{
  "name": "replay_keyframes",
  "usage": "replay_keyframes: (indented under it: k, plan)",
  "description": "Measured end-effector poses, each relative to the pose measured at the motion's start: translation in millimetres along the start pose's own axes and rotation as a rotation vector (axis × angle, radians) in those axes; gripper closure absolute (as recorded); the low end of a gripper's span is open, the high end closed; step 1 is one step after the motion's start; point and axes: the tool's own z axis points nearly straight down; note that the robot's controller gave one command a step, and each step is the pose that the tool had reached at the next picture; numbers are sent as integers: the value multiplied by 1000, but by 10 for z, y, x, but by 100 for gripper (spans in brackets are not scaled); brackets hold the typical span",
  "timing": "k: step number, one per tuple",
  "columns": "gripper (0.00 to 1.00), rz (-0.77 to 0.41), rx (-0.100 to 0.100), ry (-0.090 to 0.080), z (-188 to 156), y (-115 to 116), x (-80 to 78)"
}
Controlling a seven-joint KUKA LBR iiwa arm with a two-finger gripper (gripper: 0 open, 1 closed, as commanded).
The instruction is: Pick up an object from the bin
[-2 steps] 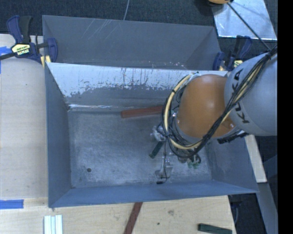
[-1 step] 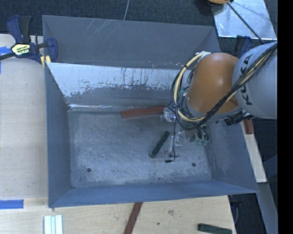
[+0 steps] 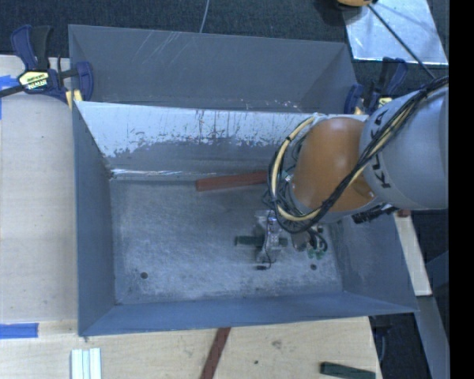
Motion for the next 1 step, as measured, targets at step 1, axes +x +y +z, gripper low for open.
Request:
replay_keyframes:
  k: [1]
  plan:
    - [100, 0, 0, 0, 0, 0, 0]
